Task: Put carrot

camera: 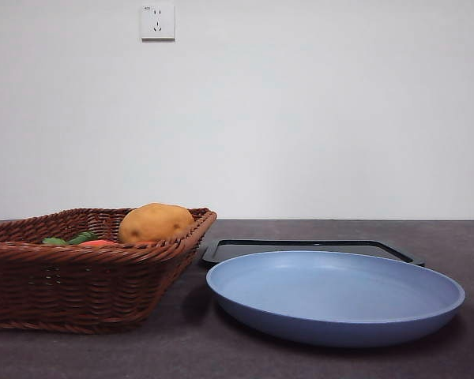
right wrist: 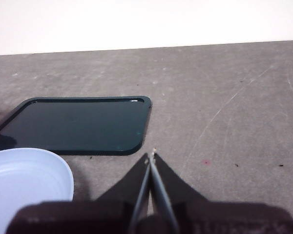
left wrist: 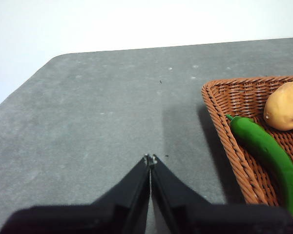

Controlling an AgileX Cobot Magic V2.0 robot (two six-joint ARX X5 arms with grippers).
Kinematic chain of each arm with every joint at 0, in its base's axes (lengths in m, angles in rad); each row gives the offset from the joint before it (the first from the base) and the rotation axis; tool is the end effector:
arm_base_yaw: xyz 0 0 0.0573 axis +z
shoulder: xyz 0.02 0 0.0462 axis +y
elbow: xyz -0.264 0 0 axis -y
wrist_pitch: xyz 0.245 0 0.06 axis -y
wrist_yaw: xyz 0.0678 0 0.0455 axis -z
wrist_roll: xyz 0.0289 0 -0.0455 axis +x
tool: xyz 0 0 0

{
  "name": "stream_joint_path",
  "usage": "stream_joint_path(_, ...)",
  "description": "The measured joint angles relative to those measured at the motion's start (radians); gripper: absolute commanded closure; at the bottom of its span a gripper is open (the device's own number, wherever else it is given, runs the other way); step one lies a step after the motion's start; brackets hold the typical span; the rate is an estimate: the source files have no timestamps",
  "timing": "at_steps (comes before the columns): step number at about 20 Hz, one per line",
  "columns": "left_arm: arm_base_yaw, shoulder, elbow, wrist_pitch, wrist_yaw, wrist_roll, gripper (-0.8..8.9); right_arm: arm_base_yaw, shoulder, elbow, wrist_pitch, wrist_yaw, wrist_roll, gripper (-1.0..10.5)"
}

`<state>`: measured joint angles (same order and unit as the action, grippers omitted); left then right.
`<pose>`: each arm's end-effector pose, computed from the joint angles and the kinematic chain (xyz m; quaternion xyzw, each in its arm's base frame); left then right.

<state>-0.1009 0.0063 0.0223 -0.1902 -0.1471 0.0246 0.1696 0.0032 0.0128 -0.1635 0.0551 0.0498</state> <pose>0.0949 -0.0053 0.1524 0.0230 0.0866 0.0219 0.9957 0.0948 0.0146 0.1519 0.0162 0.0778 0.0551 0.9953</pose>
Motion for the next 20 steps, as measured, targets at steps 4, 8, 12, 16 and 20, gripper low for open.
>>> stream_joint_path(4,0.0,0.0,0.0,0.0,0.022,-0.036,8.05,0.0,0.0,0.0,0.0,0.0,0.014,9.4)
stream_joint_path(8,0.0,0.0,0.0,-0.003,0.115,-0.175,8.05,0.0,0.0,0.0,0.0,0.0,0.117,9.4)
stream_joint_path(12,0.0,0.0,0.0,0.002,0.257,-0.342,8.05,0.0,0.0,0.0,0.0,-0.001,0.297,9.4)
stream_joint_path(16,0.0,0.0,-0.002,0.016,0.351,-0.413,8.06,0.0,0.0,0.0,0.0,-0.011,0.428,9.4)
stream_joint_path(20,0.0,0.0,-0.003,0.028,0.367,-0.449,8.06,0.0,0.0,0.0,0.0,-0.077,0.472,9.4)
